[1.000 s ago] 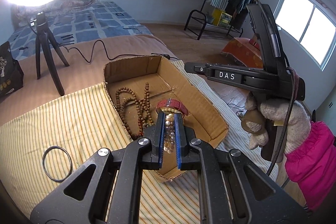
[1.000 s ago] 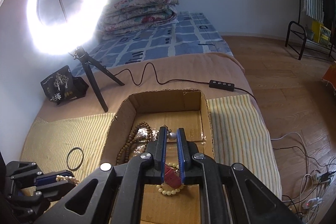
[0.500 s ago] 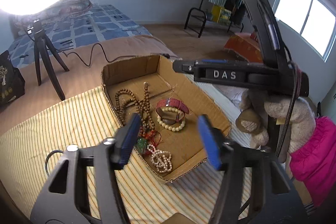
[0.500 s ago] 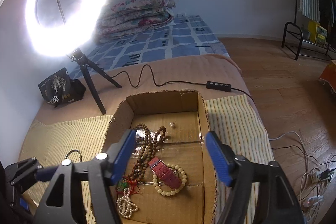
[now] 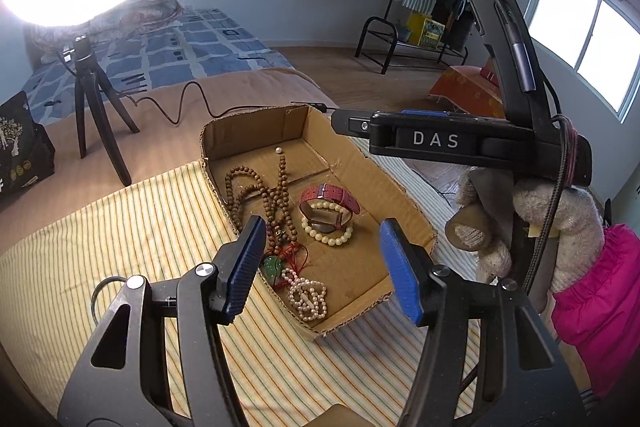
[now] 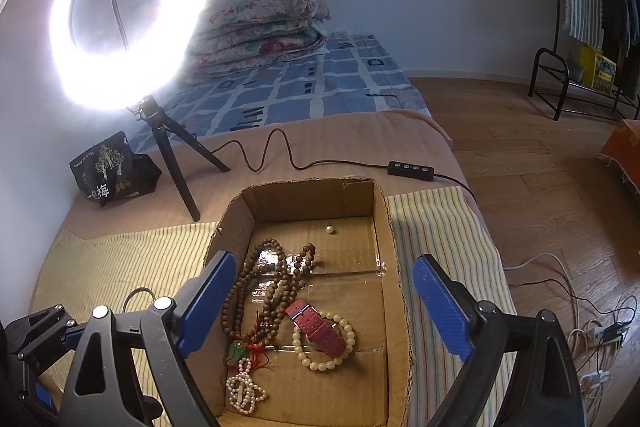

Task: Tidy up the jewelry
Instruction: 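Move both tools back over the remaining earring and black bangle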

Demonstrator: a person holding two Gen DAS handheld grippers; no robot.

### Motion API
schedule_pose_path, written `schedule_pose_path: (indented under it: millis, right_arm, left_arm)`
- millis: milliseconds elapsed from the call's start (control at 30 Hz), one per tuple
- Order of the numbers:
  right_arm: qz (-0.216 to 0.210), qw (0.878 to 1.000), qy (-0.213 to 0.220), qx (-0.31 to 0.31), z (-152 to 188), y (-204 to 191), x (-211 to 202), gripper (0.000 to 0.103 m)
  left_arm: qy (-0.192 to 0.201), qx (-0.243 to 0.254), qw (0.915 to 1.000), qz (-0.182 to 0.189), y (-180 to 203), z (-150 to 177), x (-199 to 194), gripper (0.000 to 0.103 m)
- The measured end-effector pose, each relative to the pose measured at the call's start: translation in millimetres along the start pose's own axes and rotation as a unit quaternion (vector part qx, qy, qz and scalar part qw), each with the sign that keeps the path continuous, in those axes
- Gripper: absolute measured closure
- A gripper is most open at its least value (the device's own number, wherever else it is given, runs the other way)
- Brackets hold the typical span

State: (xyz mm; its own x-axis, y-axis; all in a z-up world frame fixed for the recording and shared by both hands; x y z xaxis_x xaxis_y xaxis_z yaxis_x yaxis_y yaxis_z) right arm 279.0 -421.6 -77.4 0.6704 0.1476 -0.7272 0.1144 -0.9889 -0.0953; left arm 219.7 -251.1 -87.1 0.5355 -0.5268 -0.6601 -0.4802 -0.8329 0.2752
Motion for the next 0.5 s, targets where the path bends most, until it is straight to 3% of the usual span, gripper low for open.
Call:
schedule_pose_path:
  millis: [400,500]
  right_arm:
    - [0.001,1.0,0.015,0.005,-3.6,-18.1,-31.6,0.01]
    - [-0.002,1.0,0.025,0.006,-4.1,-25.9,-42.0,0.003]
  left_arm:
    - [0.016,-0.005,0.9998,-0.014,-7.9,4.5,-40.5,0.042]
    - [0.02,-0.009,0.9996,-0.017,-14.5,6.3,-54.3,0.042]
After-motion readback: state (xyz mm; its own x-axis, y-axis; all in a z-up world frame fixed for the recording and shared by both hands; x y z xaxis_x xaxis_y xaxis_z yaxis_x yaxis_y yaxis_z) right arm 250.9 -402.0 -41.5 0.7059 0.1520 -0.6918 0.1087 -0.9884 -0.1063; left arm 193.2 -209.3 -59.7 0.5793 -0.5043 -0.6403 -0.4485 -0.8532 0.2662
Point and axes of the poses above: each gripper's, at about its wrist camera, not at the fingertips, and x roughly the way its jaws point, y to its right, z to its underside, the point moved 1 cm from there along x, roughly the way its jaws point, and after that the axes turned 4 degrees about -x, right-handed, at the moved point
